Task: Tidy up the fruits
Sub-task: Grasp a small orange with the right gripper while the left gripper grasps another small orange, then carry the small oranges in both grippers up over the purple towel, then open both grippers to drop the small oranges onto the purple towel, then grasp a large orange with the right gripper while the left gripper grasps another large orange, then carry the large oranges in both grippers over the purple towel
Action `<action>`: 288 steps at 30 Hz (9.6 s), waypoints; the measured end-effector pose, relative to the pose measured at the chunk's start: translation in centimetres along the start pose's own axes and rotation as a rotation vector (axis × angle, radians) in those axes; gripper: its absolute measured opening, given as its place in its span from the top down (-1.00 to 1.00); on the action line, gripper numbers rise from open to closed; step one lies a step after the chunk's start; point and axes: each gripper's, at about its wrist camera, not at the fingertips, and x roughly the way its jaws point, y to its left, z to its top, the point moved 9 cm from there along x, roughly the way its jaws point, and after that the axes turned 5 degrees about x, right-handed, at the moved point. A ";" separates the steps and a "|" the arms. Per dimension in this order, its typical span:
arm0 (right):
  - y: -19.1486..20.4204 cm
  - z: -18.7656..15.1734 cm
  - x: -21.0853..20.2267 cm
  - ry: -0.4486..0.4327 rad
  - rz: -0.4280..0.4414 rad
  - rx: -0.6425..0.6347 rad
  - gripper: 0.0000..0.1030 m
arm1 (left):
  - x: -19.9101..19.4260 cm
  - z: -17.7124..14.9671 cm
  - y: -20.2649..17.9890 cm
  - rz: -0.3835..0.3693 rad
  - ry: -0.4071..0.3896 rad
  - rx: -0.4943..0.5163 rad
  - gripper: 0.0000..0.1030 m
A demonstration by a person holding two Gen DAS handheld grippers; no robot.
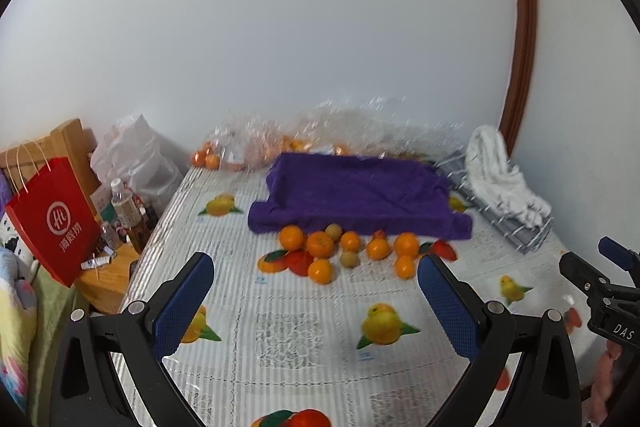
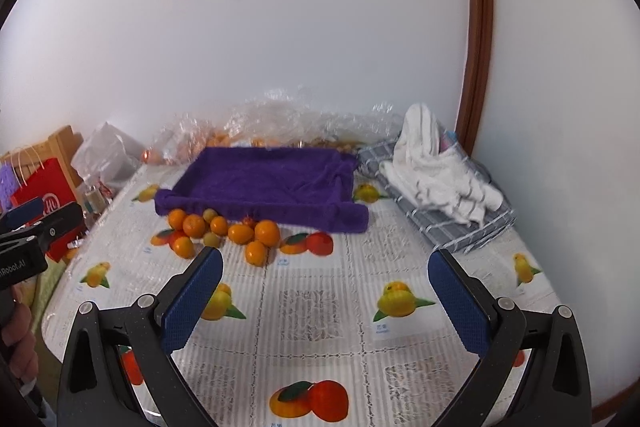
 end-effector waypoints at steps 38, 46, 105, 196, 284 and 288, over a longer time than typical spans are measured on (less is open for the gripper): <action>8.3 -7.2 21.7 0.283 0.115 -0.089 0.38 | 17.4 -6.8 0.3 -0.133 0.259 0.074 -0.74; 2.7 -8.2 17.2 0.265 0.081 -0.077 0.38 | 20.1 -6.0 -2.7 -0.109 0.269 0.082 -0.08; 3.1 11.0 16.7 0.067 0.086 0.003 0.38 | 14.7 11.6 2.9 -0.108 0.093 -0.078 0.37; 5.9 6.9 42.6 0.334 0.056 -0.095 -0.13 | 38.7 7.0 1.2 -0.102 0.307 -0.056 0.00; 0.5 -6.2 21.6 0.324 0.099 -0.038 0.25 | 25.2 -4.4 -1.6 -0.202 0.344 -0.097 0.25; 0.2 -5.8 21.2 0.318 0.102 -0.014 0.25 | 23.4 -4.1 -1.2 -0.197 0.330 -0.067 0.25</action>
